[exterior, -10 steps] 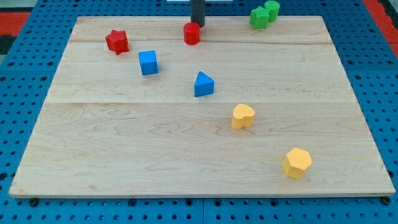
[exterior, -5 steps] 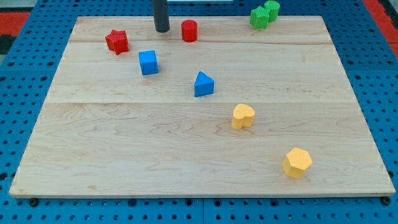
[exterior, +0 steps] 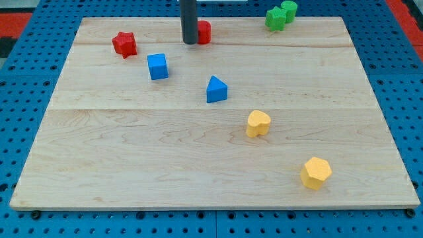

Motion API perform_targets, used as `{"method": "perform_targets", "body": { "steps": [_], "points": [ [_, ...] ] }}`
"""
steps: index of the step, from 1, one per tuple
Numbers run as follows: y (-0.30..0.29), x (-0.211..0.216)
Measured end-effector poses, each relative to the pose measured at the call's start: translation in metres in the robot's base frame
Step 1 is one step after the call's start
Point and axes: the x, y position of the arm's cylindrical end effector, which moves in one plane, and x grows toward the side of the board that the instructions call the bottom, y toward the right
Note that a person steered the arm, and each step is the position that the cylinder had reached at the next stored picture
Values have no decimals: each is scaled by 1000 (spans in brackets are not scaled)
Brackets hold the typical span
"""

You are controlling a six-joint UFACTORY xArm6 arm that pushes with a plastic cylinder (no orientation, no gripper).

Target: Move red circle closer to red star

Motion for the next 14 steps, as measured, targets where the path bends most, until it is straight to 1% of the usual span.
{"method": "perform_targets", "body": {
  "steps": [1,2,4,6,7,8,9,10,11,12,13,14],
  "points": [
    [51,-1],
    [50,-24],
    [132,-28],
    [83,-69],
    [53,-70],
    [37,-66],
    [40,-63],
    [11,-60],
    [2,-47],
    [8,-41],
    [-24,-42],
    [-88,-43]
  ]
}}
